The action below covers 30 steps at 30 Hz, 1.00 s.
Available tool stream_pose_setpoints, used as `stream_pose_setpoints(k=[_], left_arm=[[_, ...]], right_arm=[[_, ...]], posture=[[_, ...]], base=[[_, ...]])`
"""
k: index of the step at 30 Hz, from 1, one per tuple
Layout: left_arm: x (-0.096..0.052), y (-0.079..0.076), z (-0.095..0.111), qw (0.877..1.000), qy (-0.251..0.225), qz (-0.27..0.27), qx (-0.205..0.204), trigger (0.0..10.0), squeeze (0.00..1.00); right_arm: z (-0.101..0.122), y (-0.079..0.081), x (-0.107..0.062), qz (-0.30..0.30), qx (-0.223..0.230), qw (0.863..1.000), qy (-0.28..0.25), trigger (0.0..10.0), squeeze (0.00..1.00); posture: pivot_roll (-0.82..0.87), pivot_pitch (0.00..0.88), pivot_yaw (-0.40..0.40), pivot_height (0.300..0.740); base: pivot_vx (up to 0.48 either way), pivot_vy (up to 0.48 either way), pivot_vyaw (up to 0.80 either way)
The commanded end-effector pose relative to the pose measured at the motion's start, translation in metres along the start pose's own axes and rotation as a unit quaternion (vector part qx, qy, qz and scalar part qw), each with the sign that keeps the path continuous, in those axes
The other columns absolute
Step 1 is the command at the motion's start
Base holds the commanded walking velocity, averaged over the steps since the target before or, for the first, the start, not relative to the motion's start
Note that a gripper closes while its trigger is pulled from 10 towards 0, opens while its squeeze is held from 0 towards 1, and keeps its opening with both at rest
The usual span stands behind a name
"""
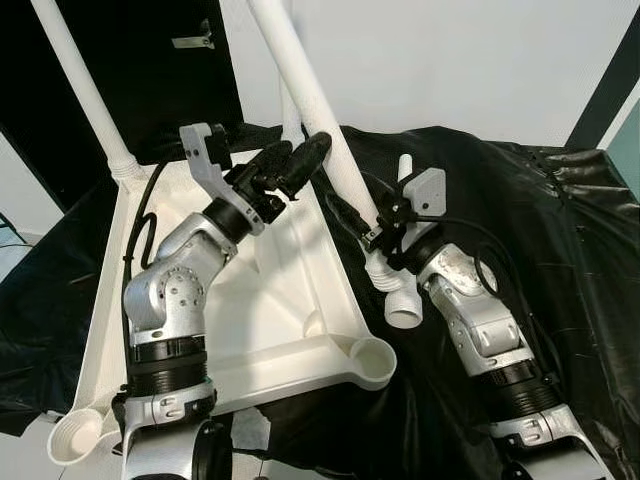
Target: Building children table
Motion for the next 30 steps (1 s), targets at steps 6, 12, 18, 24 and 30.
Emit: stream_pose_setpoints(k=[6,12,18,24,30], left_arm=[[0.008,-0.006,0.016,0.999,-0.006,-0.049,-0.020,10.0,0.00],[0.010,-0.003,0.018,0.999,0.004,-0.038,-0.004,0.0,0.00],[0.011,-0.006,0.018,0.999,0.009,-0.042,0.002,0.0,0.00],[0.016,-0.019,0.018,0.998,0.016,-0.058,0.021,0.0,0.00],[0.025,-0.046,0.027,0.993,0.011,-0.082,0.086,10.0,0.00]], right_arm=[[-0.002,0.014,0.001,0.042,-0.009,0.999,-0.001,10.0,0.00],[-0.004,0.015,0.002,0.047,-0.018,0.999,0.000,10.0,0.00],[-0.005,0.016,0.004,0.046,-0.019,0.999,0.002,10.0,0.00],[-0.005,0.017,0.007,0.041,-0.024,0.999,0.006,10.0,0.00],[-0.006,0.011,0.016,0.021,-0.036,0.999,0.021,10.0,1.00]], posture=[[0.01,0.000,-0.014,0.740],[0.00,0.000,-0.007,0.740],[0.00,0.000,-0.004,0.740],[0.01,0.000,-0.012,0.740],[0.02,0.000,-0.018,0.740]], base=[[0.000,0.000,0.00],[0.000,0.000,0.00],[0.000,0.000,0.00],[0.000,0.000,0.00],[0.000,0.000,0.00]])
Point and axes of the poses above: a point about 5 cm out from each wrist's last joint towards the gripper, its own x axis pointing out of the wrist towards the gripper, its own z axis along the axis of the wrist's last joint, y = z × x, the point moved 2 cm from there along x, pointing out of the wrist towards the gripper, and after that the axes turned 8 degrees about -x, right-handed, at the moved point
